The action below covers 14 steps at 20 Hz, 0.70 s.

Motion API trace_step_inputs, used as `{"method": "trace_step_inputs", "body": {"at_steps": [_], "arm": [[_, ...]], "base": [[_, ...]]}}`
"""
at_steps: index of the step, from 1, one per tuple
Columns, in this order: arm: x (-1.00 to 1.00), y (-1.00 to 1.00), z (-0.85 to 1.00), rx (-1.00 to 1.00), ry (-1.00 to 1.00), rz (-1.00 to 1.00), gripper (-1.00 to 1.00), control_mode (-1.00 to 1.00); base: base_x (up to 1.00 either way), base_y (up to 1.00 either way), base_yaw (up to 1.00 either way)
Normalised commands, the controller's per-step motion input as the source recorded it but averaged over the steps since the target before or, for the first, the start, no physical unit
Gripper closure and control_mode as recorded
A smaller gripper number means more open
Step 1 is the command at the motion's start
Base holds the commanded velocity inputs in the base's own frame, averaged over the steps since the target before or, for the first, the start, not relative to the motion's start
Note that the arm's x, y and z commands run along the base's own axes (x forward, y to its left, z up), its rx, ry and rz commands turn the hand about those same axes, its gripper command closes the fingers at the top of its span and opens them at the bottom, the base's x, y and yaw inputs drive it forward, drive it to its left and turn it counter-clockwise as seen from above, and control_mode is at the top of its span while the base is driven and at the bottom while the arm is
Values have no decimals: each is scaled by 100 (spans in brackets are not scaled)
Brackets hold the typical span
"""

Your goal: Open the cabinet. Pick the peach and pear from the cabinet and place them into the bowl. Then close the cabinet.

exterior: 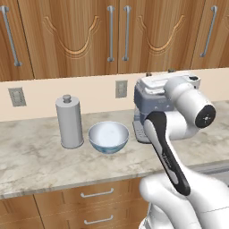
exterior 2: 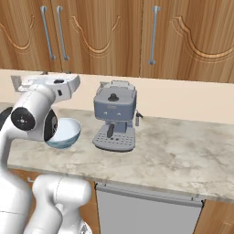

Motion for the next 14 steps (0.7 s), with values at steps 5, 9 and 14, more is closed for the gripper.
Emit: {"method": "trace_step_inputs", "body": {"at_steps": [5, 9, 14], "arm": [[8, 21, 28, 0, -9, 0, -100, -100], [28, 39, 37, 0, -7, 0, -100, -100], [45, 21, 28, 0, -3, 0, -100, -100]], "base": [[0, 0, 0], [0, 0, 0], [0, 0, 0]]}}
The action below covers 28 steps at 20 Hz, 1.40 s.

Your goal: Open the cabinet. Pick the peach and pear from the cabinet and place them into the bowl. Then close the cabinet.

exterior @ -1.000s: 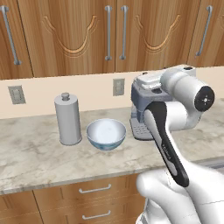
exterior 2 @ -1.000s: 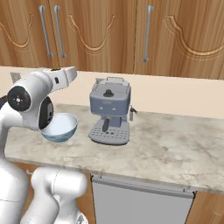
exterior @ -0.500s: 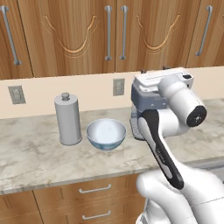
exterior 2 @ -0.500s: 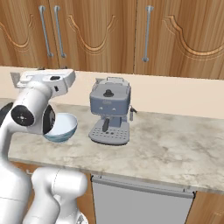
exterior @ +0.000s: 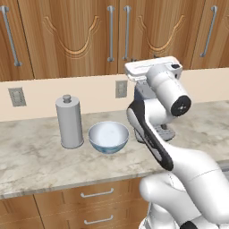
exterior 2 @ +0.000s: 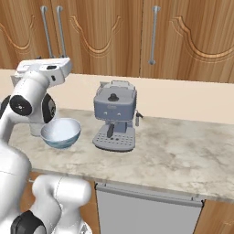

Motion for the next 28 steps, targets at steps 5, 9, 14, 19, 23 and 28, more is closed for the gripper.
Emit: {"method": "trace_step_inputs", "body": {"at_steps": [5, 9, 14, 19, 23, 28], "arm": [[76, 1, 4, 0, 1, 0, -100, -100], [87, 0, 0, 0, 2, 0, -100, -100], [65, 19, 0, 1, 4, 0, -100, -100], [26, 30, 0, 0, 0, 0, -100, -100], [36, 9, 0, 0, 0, 0, -100, -100], [69, 0, 0, 0, 0, 0, -100, -100]], "base": [[0, 0, 0], [0, 0, 0], [0, 0, 0], [0, 0, 0], [0, 0, 0], [0, 0, 0]]}}
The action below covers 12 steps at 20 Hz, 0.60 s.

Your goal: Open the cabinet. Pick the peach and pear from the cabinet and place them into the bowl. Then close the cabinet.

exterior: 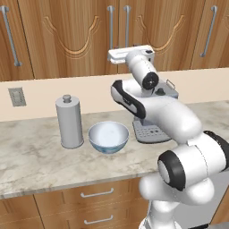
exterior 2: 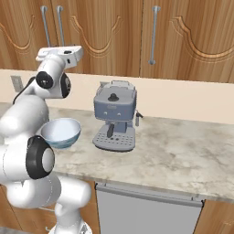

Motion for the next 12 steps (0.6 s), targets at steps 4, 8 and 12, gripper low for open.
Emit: {"method": "trace_step_inputs", "body": {"at_steps": [4, 8, 12], "arm": [[92, -5, -3, 0, 0, 0, 100, -100], [1, 0, 0, 0, 0, 0, 100, -100], [0, 0, 0, 0, 0, 0, 100, -100]], "base": [[0, 0, 0], [0, 0, 0], [0, 0, 0]]}}
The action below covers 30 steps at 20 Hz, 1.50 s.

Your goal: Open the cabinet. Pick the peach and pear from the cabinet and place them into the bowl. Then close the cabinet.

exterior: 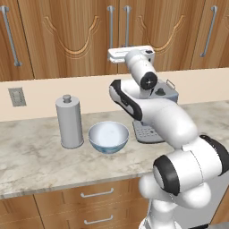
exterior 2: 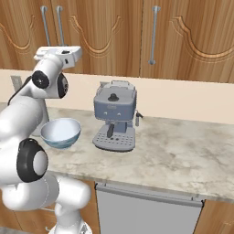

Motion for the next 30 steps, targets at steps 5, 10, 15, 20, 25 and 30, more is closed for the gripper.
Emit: {"method": "trace_step_inputs", "body": {"at_steps": [5, 10, 15, 20, 25, 30], "arm": [[0, 0, 0, 0, 0, 0, 100, -100], [-6, -4, 1, 0, 0, 0, 100, -100], [-50, -36, 37, 0, 0, 0, 100, -100], [-63, -51, 51, 1, 0, 0, 100, -100], [-69, -67, 53, 3, 0, 0, 100, -100], [-74, -81, 48, 5, 0, 0, 100, -100]], "base": [[0, 0, 0], [0, 0, 0], [0, 0, 0], [0, 0, 0], [0, 0, 0], [0, 0, 0]]}}
